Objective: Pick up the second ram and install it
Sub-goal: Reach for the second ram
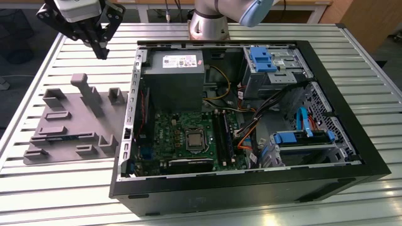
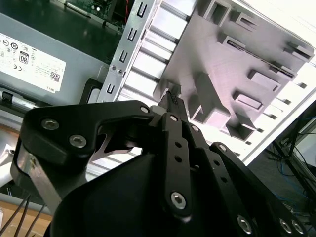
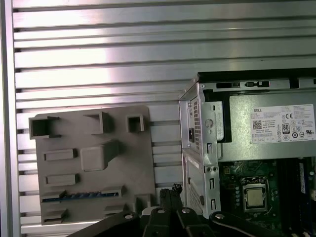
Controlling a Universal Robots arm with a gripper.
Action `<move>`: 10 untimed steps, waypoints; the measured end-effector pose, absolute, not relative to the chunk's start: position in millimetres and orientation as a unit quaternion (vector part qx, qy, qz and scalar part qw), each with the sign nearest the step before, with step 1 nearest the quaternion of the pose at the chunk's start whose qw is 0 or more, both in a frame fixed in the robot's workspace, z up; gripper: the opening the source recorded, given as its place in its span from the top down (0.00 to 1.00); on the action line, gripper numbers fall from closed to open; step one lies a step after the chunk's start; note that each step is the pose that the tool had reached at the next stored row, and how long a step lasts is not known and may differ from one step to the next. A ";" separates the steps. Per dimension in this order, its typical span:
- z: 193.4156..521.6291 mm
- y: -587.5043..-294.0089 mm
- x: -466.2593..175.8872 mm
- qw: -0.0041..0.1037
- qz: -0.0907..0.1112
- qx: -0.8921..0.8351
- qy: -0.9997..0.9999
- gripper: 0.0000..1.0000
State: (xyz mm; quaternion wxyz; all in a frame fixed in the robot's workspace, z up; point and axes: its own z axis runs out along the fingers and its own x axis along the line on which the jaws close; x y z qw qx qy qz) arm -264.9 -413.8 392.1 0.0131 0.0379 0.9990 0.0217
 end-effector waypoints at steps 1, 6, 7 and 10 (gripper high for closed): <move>392.1 -413.9 -265.5 0.013 0.022 0.038 0.999 0.89; 392.1 -414.6 -270.1 0.013 0.022 0.038 0.999 0.89; 392.1 -414.8 -271.1 0.013 0.022 0.038 0.999 0.89; 392.1 -416.0 -273.8 0.013 0.022 0.038 0.999 0.89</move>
